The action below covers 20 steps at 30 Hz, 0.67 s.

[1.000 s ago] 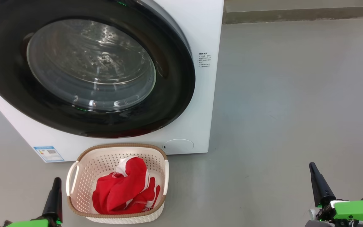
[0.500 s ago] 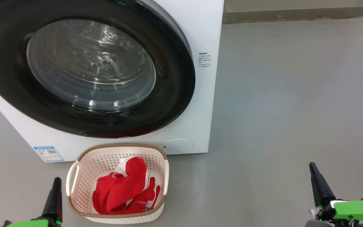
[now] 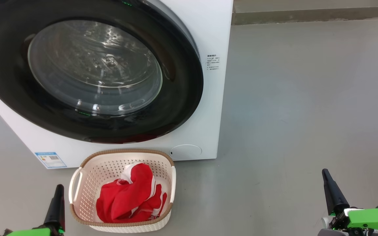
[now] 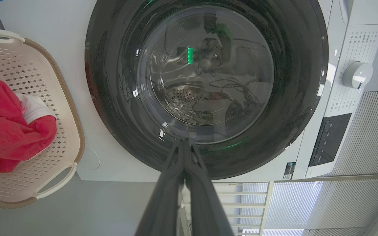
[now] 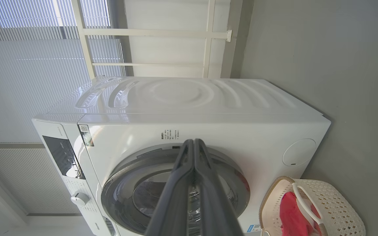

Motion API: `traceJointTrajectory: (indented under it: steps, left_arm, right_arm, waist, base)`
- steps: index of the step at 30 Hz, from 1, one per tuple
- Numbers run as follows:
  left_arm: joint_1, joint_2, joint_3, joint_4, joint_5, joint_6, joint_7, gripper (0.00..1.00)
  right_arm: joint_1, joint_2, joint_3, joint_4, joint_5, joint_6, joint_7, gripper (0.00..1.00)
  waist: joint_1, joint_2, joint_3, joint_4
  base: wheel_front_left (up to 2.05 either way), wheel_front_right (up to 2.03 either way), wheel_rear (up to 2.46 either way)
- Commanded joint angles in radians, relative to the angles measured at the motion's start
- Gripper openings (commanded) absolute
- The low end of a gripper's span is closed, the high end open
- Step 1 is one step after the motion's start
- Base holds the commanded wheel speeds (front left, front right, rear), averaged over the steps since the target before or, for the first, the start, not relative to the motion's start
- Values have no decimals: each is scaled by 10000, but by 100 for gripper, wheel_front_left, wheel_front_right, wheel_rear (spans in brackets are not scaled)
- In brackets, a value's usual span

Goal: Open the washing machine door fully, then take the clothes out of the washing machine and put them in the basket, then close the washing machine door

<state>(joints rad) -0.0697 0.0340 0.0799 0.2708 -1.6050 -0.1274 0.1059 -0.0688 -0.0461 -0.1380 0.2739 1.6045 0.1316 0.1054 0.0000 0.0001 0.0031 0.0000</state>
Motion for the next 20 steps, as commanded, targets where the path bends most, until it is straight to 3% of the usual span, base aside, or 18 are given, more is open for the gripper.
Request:
traceJointTrajectory:
  steps: [1,20]
  left_arm:
    - [-383,162,338,-260,-37,-33,72,0]
    - [-383,162,338,-260,-37,-33,72,0]
  right_arm:
    - [-391,-41,243,-292,43,-9,78,0]
    - [-391,-41,243,-292,43,-9,77,0]
  waist:
    - [0,-1,0,0]
    - [0,-1,0,0]
  base:
    - [0,0,0]
    - [0,0,0]
